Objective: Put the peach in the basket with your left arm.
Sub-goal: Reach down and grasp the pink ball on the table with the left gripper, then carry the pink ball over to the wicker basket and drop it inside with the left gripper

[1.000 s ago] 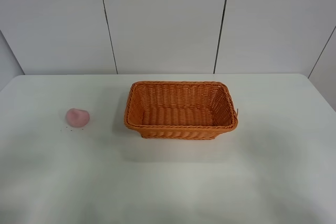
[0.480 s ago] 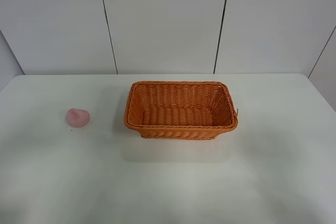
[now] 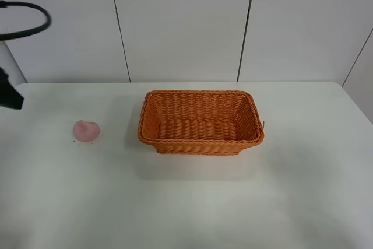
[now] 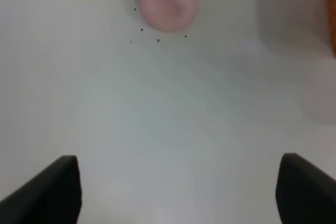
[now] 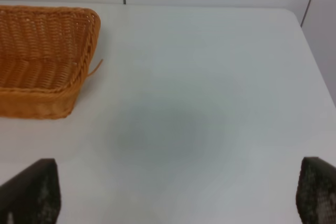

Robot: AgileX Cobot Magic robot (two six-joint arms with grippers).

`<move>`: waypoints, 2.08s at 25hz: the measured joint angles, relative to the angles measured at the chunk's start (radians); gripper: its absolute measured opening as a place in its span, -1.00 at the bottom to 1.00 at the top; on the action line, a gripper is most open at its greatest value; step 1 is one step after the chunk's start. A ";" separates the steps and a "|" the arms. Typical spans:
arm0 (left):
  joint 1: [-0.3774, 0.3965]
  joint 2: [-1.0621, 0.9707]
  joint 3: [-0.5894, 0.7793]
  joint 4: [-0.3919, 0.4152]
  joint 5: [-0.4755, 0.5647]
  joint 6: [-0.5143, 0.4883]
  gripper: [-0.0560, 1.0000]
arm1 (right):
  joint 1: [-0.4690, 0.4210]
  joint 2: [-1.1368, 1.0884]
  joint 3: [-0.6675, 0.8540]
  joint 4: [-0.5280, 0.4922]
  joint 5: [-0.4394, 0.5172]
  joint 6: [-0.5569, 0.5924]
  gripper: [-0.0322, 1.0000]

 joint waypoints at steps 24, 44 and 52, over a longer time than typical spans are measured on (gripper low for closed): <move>-0.055 1.005 -0.546 -0.003 -0.067 0.018 0.58 | 0.000 0.000 0.000 0.000 0.000 0.000 0.41; -0.055 1.063 -0.549 0.043 -0.083 -0.002 0.30 | 0.000 0.000 0.000 0.000 0.000 0.000 0.41; -0.055 0.993 -0.574 0.069 -0.009 -0.044 -0.76 | 0.000 0.000 0.000 0.000 0.000 0.000 0.41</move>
